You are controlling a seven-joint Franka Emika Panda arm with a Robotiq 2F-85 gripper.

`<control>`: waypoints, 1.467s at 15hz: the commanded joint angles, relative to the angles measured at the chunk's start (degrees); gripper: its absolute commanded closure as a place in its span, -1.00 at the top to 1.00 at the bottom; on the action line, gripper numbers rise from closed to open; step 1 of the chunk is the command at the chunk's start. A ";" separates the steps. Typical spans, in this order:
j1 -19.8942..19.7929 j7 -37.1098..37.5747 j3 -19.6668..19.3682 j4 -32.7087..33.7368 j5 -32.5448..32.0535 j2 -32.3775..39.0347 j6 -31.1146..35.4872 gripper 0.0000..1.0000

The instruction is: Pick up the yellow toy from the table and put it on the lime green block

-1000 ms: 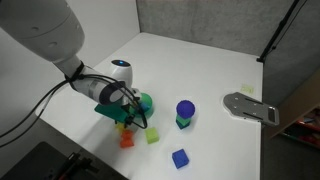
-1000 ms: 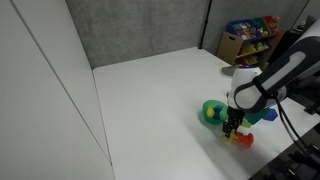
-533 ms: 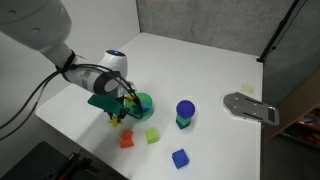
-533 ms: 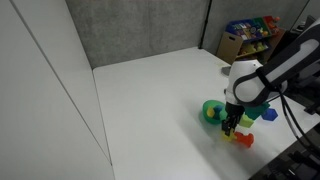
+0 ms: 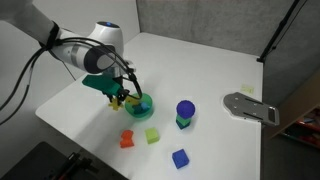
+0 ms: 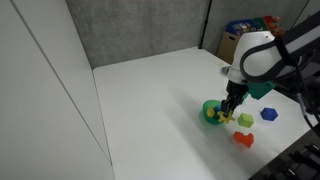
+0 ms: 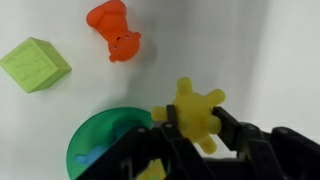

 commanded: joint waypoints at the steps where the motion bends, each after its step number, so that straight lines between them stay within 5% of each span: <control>1: -1.37 -1.33 -1.77 -0.98 2.10 -5.22 -2.03 -0.66; 13: -6.61 0.65 -13.15 -2.63 -2.35 -5.30 -1.50 -0.66; 22: -7.51 0.81 -16.66 -3.24 -9.66 1.36 1.80 -0.66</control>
